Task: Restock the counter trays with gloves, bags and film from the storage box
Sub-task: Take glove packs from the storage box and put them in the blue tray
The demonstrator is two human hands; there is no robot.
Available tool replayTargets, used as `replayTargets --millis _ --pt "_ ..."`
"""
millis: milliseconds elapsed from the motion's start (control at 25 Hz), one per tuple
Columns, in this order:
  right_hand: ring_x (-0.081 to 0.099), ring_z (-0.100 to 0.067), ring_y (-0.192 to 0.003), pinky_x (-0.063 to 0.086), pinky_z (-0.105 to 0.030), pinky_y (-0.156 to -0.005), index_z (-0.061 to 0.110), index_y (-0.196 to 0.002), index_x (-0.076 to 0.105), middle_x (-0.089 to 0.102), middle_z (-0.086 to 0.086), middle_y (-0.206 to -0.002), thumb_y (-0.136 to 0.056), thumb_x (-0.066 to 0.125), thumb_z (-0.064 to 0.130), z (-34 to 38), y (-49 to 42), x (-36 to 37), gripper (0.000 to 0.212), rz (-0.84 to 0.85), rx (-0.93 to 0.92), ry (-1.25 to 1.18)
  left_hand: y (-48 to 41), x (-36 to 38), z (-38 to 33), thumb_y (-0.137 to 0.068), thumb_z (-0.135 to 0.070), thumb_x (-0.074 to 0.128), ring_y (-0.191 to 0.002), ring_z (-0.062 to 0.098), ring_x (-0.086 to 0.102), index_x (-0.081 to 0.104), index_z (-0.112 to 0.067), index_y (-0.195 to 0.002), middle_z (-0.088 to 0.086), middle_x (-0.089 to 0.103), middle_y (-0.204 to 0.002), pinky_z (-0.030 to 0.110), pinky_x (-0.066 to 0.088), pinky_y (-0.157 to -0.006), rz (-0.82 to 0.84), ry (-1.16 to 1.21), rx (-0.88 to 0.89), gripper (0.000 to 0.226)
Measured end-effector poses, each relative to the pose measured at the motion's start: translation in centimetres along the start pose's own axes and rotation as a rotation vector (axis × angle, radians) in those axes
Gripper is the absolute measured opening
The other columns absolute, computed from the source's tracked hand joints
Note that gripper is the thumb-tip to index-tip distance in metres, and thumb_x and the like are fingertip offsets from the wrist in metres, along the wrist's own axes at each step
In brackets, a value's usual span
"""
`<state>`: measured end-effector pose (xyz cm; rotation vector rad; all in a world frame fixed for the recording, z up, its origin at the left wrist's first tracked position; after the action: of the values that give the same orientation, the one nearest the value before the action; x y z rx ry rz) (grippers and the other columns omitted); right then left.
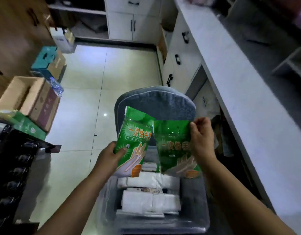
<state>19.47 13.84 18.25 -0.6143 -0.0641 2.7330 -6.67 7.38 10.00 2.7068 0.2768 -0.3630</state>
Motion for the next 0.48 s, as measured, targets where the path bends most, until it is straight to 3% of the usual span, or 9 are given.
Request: replayTargets --millis 120,280,360,480 --pt "0.044 -0.012 -0.062 0.039 -0.032 -0.060 0.025 -0.068 0.042 0.048 0.003 -0.067 -0.090 0.052 0.010 2.5 -1.1 -2.5 0.028 -0.071 0.094 -0.085 0.9 2.1 -3.5 -0.090 -0.019 0.057 -0.089 0.022 0.064 0.061 -0.013 -0.101 0.008 0.069 -0.096 0.027 0.045 -0.072 0.142 0.052 0.053 0.013" --pt "0.051 -0.023 -0.074 0.048 -0.046 -0.071 0.022 -0.068 0.042 0.053 -0.010 -0.077 -0.090 0.051 0.011 2.4 -1.0 -4.4 0.025 -0.199 0.272 -0.144 3.0 6.1 -7.2 -0.092 -0.007 0.051 -0.090 0.017 0.057 0.059 -0.016 -0.095 0.006 0.065 -0.097 0.017 0.045 -0.070 0.326 0.119 0.170 0.012" --pt "0.052 -0.024 -0.077 0.049 -0.047 -0.074 0.020 -0.068 0.042 0.053 -0.009 -0.076 -0.088 0.051 0.011 1.7 -0.6 -6.2 0.024 -0.321 0.326 -0.119 4.2 8.1 -8.1 -0.094 -0.011 0.050 -0.088 0.015 0.059 0.060 -0.023 -0.089 -0.002 0.066 -0.091 0.019 0.046 -0.072 0.411 0.184 0.159 0.016" --pt "0.049 -0.023 -0.074 0.038 -0.033 -0.064 0.018 -0.068 0.042 0.047 0.002 -0.067 -0.086 0.050 0.010 0.5 0.6 -10.2 0.022 -0.553 0.403 -0.100 5.8 10.9 -9.0 -0.087 -0.031 0.056 -0.086 0.016 0.066 0.062 -0.018 -0.091 -0.001 0.071 -0.090 0.025 0.050 -0.072 0.547 0.305 0.104 0.015"
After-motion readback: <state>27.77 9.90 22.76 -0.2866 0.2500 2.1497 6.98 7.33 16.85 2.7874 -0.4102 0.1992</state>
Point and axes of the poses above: each hand's wrist, its own y-axis away from the middle knuckle, its own x-axis out of the palm, z = x × y, the point moved 3 cm from there along -y, towards the middle knuckle
